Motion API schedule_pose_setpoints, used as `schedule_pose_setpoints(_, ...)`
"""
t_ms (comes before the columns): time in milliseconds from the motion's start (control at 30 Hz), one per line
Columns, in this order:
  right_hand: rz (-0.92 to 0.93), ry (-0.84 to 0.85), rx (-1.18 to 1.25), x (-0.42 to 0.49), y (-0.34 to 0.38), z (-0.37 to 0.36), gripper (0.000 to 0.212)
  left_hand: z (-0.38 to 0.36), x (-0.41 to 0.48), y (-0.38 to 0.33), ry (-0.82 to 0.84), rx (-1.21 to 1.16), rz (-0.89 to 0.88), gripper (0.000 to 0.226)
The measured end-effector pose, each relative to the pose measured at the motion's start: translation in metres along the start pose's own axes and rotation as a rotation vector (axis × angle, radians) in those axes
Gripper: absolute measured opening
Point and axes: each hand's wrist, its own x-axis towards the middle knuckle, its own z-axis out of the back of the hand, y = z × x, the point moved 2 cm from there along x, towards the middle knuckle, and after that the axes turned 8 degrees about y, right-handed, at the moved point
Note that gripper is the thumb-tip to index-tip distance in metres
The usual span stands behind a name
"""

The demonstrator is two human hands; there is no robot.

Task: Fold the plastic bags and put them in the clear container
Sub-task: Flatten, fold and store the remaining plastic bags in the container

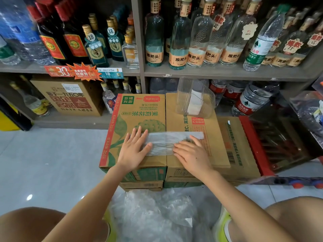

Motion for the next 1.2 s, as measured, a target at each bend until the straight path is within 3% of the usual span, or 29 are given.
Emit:
schedule_pose_setpoints(100,-0.018,-0.037,0.047,0.001,0.003,0.002,0.014,0.011,-0.008,0.006,-0.068,-0.223,-0.023,0.071)
schedule_pose_setpoints(233,-0.052,-0.028,0.073,-0.007,0.005,0.007,0.003,0.014,-0.027,0.019,-0.098,-0.076,-0.195,0.073)
schedule_pose_setpoints(400,-0.177,0.066,0.151,-0.015,0.009,0.017,0.016,0.015,-0.045,0.021,-0.066,-0.021,-0.201,0.077)
schedule_pose_setpoints(600,-0.306,0.206,0.290,0.008,0.013,0.041,0.025,0.024,-0.040,0.012,-0.134,-0.327,0.090,0.021)
schedule_pose_setpoints(867,-0.381,0.310,0.296,0.030,-0.005,0.017,0.025,0.028,-0.023,0.013,-0.213,-0.276,0.242,0.029)
schedule_pose_setpoints(1200,-0.460,0.256,0.381,0.033,-0.011,0.000,0.024,0.020,-0.022,0.014,-0.315,-0.236,0.250,0.025)
